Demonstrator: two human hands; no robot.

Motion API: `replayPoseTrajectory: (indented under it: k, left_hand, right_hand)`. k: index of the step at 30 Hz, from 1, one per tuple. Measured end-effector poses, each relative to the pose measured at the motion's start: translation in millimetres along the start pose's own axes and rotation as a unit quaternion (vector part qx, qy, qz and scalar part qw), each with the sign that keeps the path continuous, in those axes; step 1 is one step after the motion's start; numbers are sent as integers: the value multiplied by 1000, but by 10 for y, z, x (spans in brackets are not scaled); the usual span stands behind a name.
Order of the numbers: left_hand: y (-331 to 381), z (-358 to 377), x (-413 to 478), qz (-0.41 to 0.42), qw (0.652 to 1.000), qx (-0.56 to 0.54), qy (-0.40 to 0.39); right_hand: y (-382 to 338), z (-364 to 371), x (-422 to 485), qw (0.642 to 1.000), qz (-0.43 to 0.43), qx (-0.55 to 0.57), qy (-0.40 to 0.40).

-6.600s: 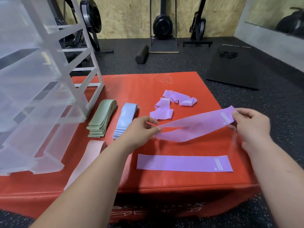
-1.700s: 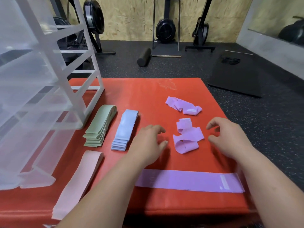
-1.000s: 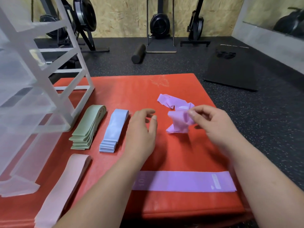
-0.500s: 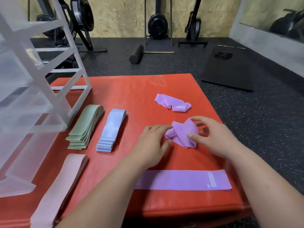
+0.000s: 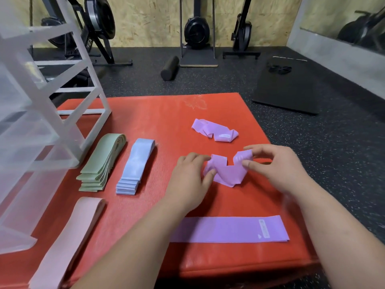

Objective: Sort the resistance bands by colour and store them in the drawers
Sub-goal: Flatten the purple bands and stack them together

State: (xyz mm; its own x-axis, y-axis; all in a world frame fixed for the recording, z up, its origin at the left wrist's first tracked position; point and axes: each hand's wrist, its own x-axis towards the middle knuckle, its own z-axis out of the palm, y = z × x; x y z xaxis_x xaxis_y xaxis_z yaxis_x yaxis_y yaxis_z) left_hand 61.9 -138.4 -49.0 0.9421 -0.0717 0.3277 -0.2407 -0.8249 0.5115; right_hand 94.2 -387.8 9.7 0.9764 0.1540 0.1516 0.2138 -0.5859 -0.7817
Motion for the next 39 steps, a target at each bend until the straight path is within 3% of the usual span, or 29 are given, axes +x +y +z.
replayPoseTrajectory:
  k: [4,8,17,23,26,31,34,39]
  left_hand:
    - [196,-172,70,-47,976,-211,-13]
    - [265,-255,89,-96,928,-356,-54]
    - [97,-414,33,-93,925,-367,25]
    - [72,-618,2,-76,919,-387,24]
    - [52,-697,-15,-75,917,-392,21]
    - [7,-880,-87,-62,937,-345,-11]
    - [-67,-952,-112,-57,952,-302,13]
    - [-51,-1096,-158,-83,908,-401,86]
  right_hand:
    - [-173,63,-44,990,-66,116,-54]
    - [-259,135,-62,986,-97,101,-94]
    - [-151,194,-30,993,-24,-31,-114]
    - [-404,408,-29,989,-98,51,-99]
    - [-489,542,-3,987,-121,39,-101]
    - [-655,646,-25,983,-135,68,-105]
    - [-694,719,-39,979,-131,90,-125]
    - [-639,796,-85,975,-120,19,-186]
